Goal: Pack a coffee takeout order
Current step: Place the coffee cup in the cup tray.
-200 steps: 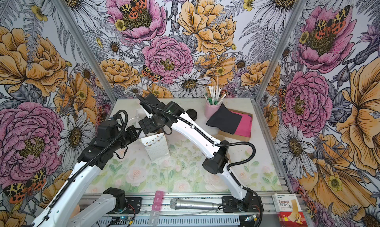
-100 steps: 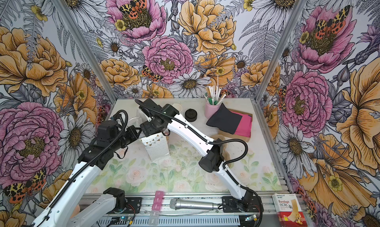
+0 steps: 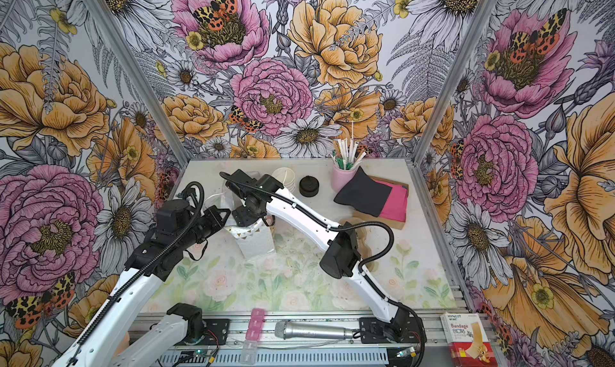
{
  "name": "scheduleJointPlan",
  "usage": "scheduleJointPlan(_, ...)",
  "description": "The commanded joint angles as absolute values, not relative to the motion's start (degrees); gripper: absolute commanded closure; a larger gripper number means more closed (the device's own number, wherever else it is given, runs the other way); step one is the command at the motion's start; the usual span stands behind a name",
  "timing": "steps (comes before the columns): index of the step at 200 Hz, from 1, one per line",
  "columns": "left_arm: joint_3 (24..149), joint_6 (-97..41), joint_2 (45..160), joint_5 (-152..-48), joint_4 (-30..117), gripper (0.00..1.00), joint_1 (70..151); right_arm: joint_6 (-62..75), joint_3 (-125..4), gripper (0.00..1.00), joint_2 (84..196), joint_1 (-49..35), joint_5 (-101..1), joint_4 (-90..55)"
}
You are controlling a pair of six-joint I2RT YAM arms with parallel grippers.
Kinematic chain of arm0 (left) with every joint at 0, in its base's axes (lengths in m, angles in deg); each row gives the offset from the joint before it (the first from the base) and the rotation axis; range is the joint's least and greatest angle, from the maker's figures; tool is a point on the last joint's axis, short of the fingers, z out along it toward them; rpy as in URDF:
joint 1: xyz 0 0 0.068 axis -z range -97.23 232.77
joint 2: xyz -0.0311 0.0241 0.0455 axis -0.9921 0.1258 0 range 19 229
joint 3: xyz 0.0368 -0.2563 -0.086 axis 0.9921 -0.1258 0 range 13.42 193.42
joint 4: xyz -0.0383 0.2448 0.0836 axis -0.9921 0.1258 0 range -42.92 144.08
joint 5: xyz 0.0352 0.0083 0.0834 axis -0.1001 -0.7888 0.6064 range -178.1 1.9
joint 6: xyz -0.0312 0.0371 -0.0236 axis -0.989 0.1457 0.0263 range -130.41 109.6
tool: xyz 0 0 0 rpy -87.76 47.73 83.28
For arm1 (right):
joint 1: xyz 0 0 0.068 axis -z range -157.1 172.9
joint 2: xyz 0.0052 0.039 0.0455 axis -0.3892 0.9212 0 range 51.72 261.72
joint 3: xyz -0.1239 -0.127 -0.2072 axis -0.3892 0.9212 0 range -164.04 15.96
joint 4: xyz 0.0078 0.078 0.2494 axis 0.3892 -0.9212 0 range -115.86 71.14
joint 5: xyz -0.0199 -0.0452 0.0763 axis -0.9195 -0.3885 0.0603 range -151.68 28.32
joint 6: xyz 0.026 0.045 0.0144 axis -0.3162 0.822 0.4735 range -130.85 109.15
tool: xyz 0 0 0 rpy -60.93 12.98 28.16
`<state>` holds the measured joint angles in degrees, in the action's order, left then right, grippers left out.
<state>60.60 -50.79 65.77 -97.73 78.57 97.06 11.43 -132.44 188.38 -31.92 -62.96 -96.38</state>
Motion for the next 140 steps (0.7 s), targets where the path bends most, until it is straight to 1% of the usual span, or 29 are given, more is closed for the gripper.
scheduleJointPlan(1,59.0,-53.2,64.0,-96.7,81.1,1.00,98.0,14.3,-131.0,0.20,190.0,-32.1,-66.4,-97.9)
scheduleJointPlan(33,60.0,-55.8,63.3,-95.7,83.6,1.00,98.2,16.3,-129.8,0.20,188.5,-32.1,-71.3,-97.8)
scheduleJointPlan(67,63.3,-56.7,65.6,-96.7,88.0,1.00,98.4,18.6,-132.2,0.20,187.7,-32.0,-74.4,-97.2)
scheduleJointPlan(118,68.2,-56.6,70.1,-98.2,93.6,1.00,98.6,19.6,-129.8,0.22,188.0,-31.9,-72.2,-98.6)
scheduleJointPlan(140,67.9,-57.1,70.2,-95.7,93.7,1.00,98.9,17.6,-129.3,0.22,188.2,-31.9,-70.2,-100.6)
